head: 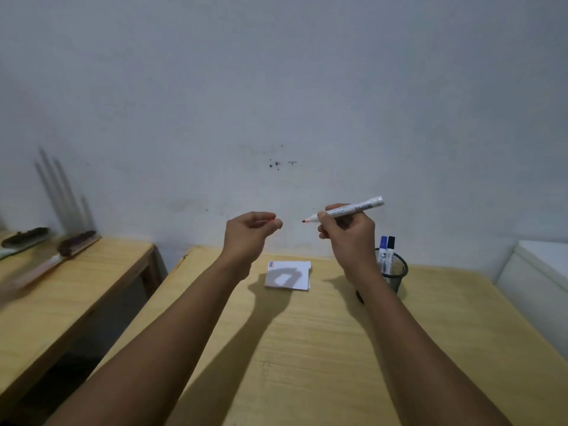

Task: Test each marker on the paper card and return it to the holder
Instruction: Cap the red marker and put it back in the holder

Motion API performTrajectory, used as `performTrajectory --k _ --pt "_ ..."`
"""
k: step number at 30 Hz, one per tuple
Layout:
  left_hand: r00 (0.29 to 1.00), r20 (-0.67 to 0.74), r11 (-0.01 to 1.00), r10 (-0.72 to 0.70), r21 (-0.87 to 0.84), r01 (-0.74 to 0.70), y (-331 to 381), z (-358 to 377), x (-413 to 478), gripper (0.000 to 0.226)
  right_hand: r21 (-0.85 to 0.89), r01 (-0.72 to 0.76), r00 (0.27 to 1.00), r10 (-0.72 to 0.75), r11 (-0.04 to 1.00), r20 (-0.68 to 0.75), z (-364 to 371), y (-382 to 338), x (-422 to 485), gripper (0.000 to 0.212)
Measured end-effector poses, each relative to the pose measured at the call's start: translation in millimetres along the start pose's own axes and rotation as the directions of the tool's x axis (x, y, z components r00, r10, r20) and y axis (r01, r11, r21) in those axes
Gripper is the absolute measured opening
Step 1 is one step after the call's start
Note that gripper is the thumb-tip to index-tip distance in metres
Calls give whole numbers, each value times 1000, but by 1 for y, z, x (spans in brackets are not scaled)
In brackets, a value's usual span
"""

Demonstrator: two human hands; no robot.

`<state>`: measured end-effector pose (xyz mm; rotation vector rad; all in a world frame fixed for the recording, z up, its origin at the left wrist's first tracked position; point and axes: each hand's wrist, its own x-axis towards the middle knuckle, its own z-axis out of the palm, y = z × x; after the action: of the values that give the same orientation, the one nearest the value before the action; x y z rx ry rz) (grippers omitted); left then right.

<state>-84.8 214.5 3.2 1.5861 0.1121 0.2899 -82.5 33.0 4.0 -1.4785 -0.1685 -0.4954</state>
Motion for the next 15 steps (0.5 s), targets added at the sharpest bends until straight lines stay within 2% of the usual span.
performTrajectory --k 3,5,7,12,15 --pt "982 144 974 -124 -169 148 41 10 -22 26 100 30 999 -27 994 -28 -9 -33 -6 4" --pt "962 224 954 -154 -221 204 61 14 -35 25 152 50 999 -47 987 -27 -14 -54 -11 9" --pt "953 269 946 -137 -249 206 76 18 -46 21 169 83 996 -81 982 -23 -18 -73 -17 11" --pt "941 326 942 -88 -279 184 101 25 -69 26 204 151 988 -146 967 -42 -27 -106 -27 16" --pt "931 359 945 -60 -279 168 110 28 -79 24 201 162 987 -161 966 -21 -31 -117 -33 11"
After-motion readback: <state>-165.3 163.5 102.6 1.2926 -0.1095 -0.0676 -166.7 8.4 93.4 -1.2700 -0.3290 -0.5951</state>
